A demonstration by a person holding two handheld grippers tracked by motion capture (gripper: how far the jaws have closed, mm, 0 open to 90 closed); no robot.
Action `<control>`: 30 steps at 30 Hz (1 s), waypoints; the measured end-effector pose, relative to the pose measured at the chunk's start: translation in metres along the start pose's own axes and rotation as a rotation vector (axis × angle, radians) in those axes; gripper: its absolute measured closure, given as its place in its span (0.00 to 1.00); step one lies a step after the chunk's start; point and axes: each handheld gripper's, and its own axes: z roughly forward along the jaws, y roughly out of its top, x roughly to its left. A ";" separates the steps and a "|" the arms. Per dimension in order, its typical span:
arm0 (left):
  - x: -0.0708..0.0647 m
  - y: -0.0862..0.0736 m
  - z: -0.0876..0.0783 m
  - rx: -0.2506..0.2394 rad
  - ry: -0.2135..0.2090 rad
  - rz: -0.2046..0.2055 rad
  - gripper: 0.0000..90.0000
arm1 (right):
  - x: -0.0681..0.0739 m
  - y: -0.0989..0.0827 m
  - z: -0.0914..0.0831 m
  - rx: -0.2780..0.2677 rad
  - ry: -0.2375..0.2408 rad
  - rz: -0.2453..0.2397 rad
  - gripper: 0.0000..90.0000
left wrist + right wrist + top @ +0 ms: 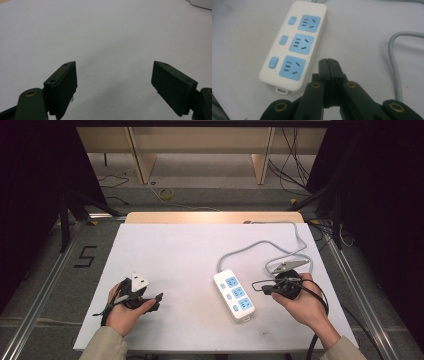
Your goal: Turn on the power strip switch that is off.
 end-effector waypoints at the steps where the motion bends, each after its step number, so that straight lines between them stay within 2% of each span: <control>1: 0.000 0.000 0.000 0.000 0.000 0.000 0.23 | 0.000 0.000 0.000 0.000 0.000 0.000 1.00; 30: -0.001 0.000 0.000 0.000 0.000 0.003 0.23 | 0.010 0.012 0.005 0.027 0.028 -0.018 1.00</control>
